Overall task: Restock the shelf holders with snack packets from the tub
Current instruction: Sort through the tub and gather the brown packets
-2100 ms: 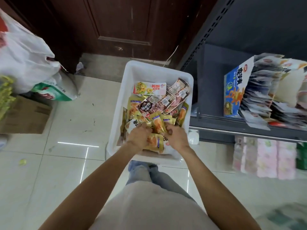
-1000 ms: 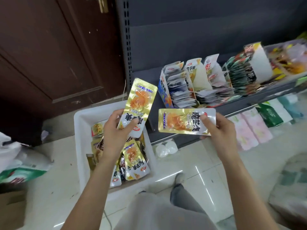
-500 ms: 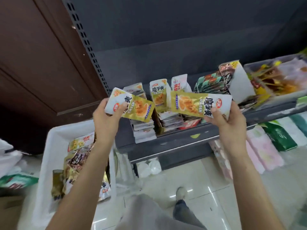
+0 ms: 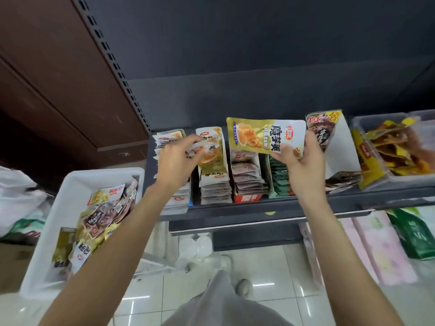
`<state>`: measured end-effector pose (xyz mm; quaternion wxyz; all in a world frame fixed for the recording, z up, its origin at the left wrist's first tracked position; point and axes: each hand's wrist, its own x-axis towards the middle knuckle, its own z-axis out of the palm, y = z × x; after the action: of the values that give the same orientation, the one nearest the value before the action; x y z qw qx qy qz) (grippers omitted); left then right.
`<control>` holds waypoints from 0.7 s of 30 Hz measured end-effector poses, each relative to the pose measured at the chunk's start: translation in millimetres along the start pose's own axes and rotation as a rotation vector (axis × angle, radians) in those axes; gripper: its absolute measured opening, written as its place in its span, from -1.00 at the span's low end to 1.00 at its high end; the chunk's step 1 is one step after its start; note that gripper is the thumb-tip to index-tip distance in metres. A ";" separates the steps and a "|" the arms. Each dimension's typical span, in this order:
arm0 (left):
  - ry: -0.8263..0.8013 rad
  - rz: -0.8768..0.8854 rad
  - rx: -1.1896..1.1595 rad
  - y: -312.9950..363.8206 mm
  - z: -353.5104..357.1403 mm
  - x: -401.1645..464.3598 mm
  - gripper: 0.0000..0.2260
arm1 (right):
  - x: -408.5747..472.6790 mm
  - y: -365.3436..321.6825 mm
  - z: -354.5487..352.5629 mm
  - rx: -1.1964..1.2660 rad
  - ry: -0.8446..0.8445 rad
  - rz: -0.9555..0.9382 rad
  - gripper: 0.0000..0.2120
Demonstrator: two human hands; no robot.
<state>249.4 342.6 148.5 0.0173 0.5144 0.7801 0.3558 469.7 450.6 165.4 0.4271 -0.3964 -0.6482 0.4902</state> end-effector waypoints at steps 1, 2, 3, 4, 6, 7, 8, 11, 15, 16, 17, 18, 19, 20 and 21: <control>-0.029 0.027 0.045 -2.8 4.3 1.2 -0.79 | 5.9 0.3 3.3 -0.004 -0.012 -0.016 -0.85; -0.059 0.067 0.082 -5.3 8.1 2.1 -0.79 | 11.7 0.4 6.3 -0.009 -0.019 -0.035 -0.86; -0.086 0.118 0.123 -6.9 11.8 2.2 -0.81 | 17.0 0.5 9.5 -0.016 -0.026 -0.056 -0.87; -0.110 0.169 0.172 -7.8 15.0 2.3 -0.83 | 21.6 0.8 13.1 -0.024 -0.036 -0.075 -0.88; -0.180 0.241 0.284 -10.1 20.7 0.4 -0.85 | 29.5 1.5 22.1 -0.040 -0.052 -0.094 -0.88; -0.232 0.257 0.338 -11.9 22.6 -1.0 -0.82 | 33.3 2.6 26.9 -0.053 -0.057 -0.102 -0.87; -0.293 0.266 0.399 -13.9 24.2 -2.6 -0.78 | 36.9 3.8 31.7 -0.072 -0.066 -0.108 -0.86; -0.409 0.334 0.581 -18.6 29.3 -8.4 -0.72 | 46.4 5.9 48.2 -0.220 -0.136 -0.170 -0.85; -0.438 0.350 0.542 -18.4 29.4 -7.5 -0.71 | 56.9 8.5 79.7 -0.585 -0.316 -0.464 -0.83; -0.428 0.336 0.514 -18.8 28.0 -6.9 -0.73 | 57.7 9.5 88.6 -0.660 -0.380 -0.500 -0.81; -0.414 0.328 0.505 -19.4 26.9 -6.4 -0.74 | 57.6 11.9 96.8 -0.716 -0.437 -0.522 -0.79; -0.408 0.324 0.512 -20.6 25.7 -6.2 -0.75 | 56.8 15.4 103.5 -0.757 -0.486 -0.530 -0.78; -0.415 0.318 0.526 -21.7 24.5 -7.0 -0.76 | 55.2 19.3 108.2 -0.793 -0.533 -0.527 -0.77; -0.426 0.311 0.532 -23.0 23.4 -8.6 -0.77 | 53.6 22.9 110.9 -0.832 -0.582 -0.516 -0.77; -0.434 0.306 0.531 -23.5 22.0 -9.9 -0.79 | 52.6 25.7 111.5 -0.872 -0.639 -0.503 -0.76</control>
<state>244.1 341.2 115.3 -0.0050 0.6751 0.7374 0.0224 350.1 471.8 131.8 0.1120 -0.2024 -0.9601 0.1575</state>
